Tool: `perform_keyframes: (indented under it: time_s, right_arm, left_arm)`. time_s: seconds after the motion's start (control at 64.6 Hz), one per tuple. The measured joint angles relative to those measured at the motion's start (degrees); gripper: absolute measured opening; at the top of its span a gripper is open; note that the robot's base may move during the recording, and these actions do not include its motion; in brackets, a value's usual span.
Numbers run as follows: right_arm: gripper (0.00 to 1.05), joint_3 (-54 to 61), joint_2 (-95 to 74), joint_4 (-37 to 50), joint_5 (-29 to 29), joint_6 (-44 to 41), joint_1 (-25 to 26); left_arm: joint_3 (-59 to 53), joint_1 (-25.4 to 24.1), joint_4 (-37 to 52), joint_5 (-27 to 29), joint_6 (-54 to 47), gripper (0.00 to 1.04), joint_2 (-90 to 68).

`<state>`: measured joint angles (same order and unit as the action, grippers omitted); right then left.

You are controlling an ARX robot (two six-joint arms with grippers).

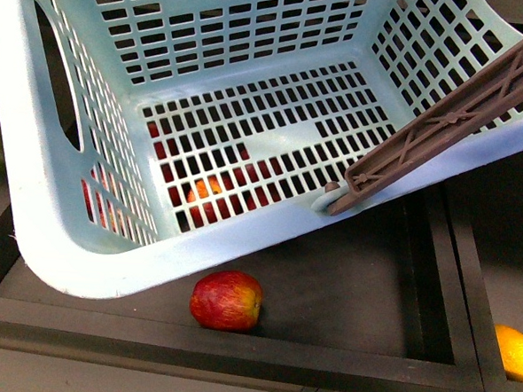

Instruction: Pick lemon and mango into basket

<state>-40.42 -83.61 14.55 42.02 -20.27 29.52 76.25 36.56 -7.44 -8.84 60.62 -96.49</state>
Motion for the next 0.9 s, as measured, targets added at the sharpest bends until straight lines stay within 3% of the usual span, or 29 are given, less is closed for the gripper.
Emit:
perform_keyframes:
  time_s: [0.201,0.372,0.511,0.681,0.898]
  right_arm:
    - [0.65,1.27,10.78,2.43,-4.09,8.22,-12.37]
    - [0.65,1.27,9.29,4.81,-13.07,10.71,-25.66]
    - [0.65,0.52,5.40,6.16,-18.32,12.37,-32.94]
    - [0.65,-0.07,1.60,6.78,-21.46,14.71,-37.00]
    - [0.96,-0.02,2.67,7.67,-24.39,17.11,-36.24]
  left_arm:
    - [0.00,0.00,0.00,-0.02,0.00,0.05,0.00]
    - [0.00,0.00,0.00,0.02,0.00,0.05,0.00]
    - [0.00,0.00,0.00,-0.04,0.02,0.05,0.00]
    - [0.00,-0.02,0.00,0.00,0.00,0.05,0.00]
    - [0.00,0.00,0.00,0.00,0.02,0.05,0.00]
